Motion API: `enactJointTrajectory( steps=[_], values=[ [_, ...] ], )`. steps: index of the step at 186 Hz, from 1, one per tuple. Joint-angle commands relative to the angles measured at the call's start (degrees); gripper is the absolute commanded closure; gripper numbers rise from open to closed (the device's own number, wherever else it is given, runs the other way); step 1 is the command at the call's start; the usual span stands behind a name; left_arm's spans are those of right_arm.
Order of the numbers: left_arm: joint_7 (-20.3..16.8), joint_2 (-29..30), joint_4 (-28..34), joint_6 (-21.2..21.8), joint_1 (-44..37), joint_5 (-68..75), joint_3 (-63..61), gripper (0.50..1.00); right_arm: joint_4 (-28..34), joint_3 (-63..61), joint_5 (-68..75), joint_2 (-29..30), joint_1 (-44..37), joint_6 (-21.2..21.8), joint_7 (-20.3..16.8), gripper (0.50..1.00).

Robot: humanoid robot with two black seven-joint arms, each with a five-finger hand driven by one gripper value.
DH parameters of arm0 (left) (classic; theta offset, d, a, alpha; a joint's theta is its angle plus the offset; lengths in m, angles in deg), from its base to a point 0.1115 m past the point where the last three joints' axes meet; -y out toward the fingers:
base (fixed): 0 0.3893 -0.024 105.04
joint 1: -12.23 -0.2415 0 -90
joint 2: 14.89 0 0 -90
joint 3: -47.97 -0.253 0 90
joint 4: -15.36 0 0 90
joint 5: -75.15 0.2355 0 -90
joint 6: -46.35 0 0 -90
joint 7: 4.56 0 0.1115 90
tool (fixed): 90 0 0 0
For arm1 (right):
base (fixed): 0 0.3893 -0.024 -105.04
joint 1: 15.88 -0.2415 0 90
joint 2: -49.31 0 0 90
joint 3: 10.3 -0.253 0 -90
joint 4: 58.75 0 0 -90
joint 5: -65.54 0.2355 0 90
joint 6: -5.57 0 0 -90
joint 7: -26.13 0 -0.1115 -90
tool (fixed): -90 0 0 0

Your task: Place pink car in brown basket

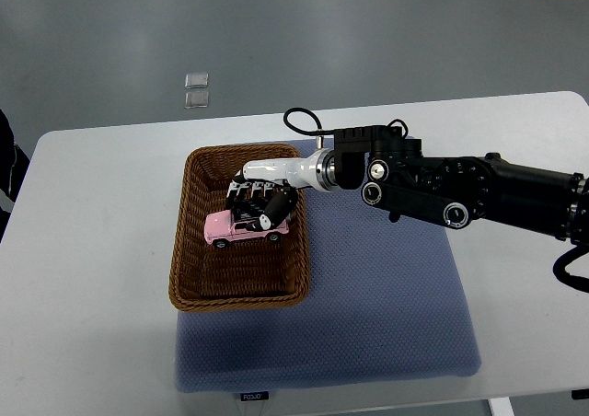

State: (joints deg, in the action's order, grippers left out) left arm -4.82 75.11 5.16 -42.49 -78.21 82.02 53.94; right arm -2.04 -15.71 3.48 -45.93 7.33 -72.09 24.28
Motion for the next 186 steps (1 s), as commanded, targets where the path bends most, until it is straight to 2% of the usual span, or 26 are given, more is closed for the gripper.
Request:
enactJointTrajectory(
  steps=[1, 38, 44, 54, 67, 73, 105, 151, 186],
  values=[
    [0.0, 0.0, 0.0, 0.0, 0.0, 0.1, 0.0, 0.500, -0.1, 0.0, -0.2, 1.0, 0.7, -0.3, 0.0, 1.000],
    [0.0, 0.0, 0.0, 0.0, 0.0, 0.0, 0.0, 0.500, -0.5, 0.0, -1.0, 2.2, 2.5, -2.0, 0.0, 0.989],
    [0.0, 0.0, 0.0, 0.0, 0.0, 0.1, 0.0, 0.500, -0.5, 0.0, -1.0, 2.2, 2.6, -2.4, 0.0, 0.946],
    [0.0, 0.0, 0.0, 0.0, 0.0, 0.0, 0.0, 0.500, -0.5, -0.1, -1.0, 2.2, 3.0, -3.0, 0.0, 0.846],
    [0.0, 0.0, 0.0, 0.0, 0.0, 0.1, 0.0, 0.500, -0.5, -0.2, -0.7, 2.2, 3.0, -4.0, 0.1, 0.681],
    [0.0, 0.0, 0.0, 0.0, 0.0, 0.1, 0.0, 0.500, -0.5, -0.2, -0.6, 2.1, 3.0, -4.4, 0.1, 0.640],
    [0.0, 0.0, 0.0, 0.0, 0.0, 0.1, 0.0, 0.500, -0.4, -1.4, -0.4, 2.1, 2.9, -4.5, 0.1, 0.607],
    [0.0, 0.0, 0.0, 0.1, 0.0, 0.0, 0.0, 0.500, -0.2, -4.1, 0.1, 1.2, 2.1, -4.3, 0.1, 0.595],
    [0.0, 0.0, 0.0, 0.0, 0.0, 0.1, 0.0, 0.500, -0.6, -10.7, 3.1, -2.1, 2.4, -3.1, 0.2, 0.595]
  ],
)
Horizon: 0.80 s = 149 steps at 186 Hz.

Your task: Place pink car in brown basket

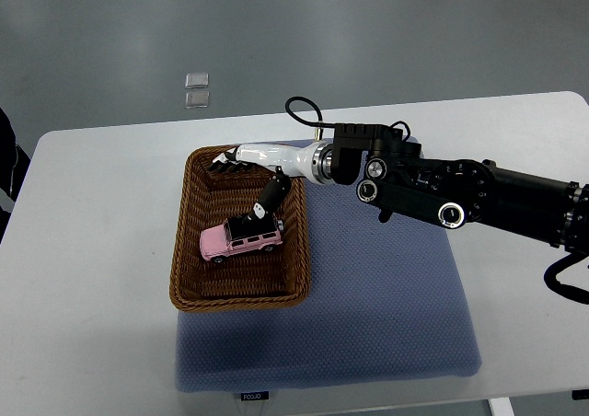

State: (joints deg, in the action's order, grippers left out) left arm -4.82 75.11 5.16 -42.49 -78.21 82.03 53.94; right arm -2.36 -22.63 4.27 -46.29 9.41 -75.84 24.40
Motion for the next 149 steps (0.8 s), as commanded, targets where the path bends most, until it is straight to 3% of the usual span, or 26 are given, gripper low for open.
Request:
enactJointTrajectory(
  steps=[1, 71, 149],
  values=[
    [0.0, 0.0, 0.0, 0.0, 0.0, 0.0, 0.0, 0.500, -0.4, -4.3, 2.8, -2.0, 0.4, 0.6, 0.1, 0.595],
    [0.0, 0.0, 0.0, 0.1, 0.0, 0.0, 0.0, 0.500, -8.8, -23.5, 33.5, -10.7, 10.7, 0.6, 1.8, 0.595],
    [0.0, 0.0, 0.0, 0.1, -0.1, 0.0, 0.1, 0.500, -14.8, -39.6, 45.8, -9.6, 22.9, 0.4, 5.3, 0.595]
  ],
)
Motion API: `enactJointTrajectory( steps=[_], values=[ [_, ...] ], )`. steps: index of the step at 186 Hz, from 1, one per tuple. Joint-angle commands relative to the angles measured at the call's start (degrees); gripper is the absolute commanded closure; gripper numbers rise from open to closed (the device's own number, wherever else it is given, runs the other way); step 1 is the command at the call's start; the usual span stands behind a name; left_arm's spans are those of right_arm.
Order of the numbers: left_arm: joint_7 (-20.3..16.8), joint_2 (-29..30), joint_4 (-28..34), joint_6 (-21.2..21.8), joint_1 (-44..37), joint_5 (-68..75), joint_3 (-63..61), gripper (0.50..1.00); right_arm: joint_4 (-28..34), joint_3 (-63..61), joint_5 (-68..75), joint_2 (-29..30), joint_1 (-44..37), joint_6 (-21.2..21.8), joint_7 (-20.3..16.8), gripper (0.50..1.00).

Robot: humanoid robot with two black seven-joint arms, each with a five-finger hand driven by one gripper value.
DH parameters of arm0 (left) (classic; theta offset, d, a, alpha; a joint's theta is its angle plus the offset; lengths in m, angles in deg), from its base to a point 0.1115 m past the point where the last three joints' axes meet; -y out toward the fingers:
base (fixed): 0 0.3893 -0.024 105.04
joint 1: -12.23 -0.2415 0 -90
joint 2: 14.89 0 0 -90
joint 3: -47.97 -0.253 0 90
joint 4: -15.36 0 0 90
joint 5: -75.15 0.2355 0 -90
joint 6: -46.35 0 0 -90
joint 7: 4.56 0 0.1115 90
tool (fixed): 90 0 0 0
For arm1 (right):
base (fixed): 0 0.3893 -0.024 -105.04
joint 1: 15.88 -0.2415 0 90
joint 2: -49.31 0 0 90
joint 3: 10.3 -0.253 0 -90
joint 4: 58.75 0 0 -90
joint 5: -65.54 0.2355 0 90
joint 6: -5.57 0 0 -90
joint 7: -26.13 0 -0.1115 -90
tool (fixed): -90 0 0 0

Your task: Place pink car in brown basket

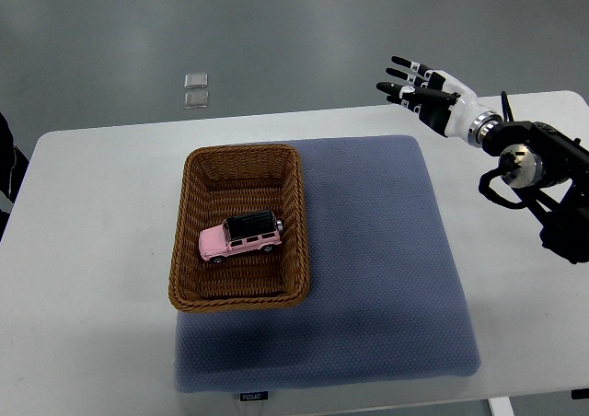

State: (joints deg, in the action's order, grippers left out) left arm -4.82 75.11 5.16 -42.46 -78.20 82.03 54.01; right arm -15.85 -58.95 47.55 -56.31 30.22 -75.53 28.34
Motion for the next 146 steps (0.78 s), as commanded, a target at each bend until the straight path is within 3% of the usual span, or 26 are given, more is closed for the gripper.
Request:
enactJointTrajectory(
  steps=[1, 56, 146],
  values=[
    [0.0, 0.0, 0.0, 0.0, -0.1, 0.0, 0.0, 0.500, -1.5, -3.6, 2.9, 0.4, 2.2, 0.1, 1.5, 0.595],
    [0.0, 0.0, 0.1, 0.0, -0.1, 0.0, -0.1, 0.500, -6.4, -6.8, 16.1, 1.1, 2.9, 0.0, 4.4, 0.595],
    [0.0, 0.0, 0.0, 0.0, -0.1, 0.1, -0.1, 0.500, -8.6, -6.7, 16.7, 2.6, 3.0, -0.5, 6.7, 0.593]
  ],
)
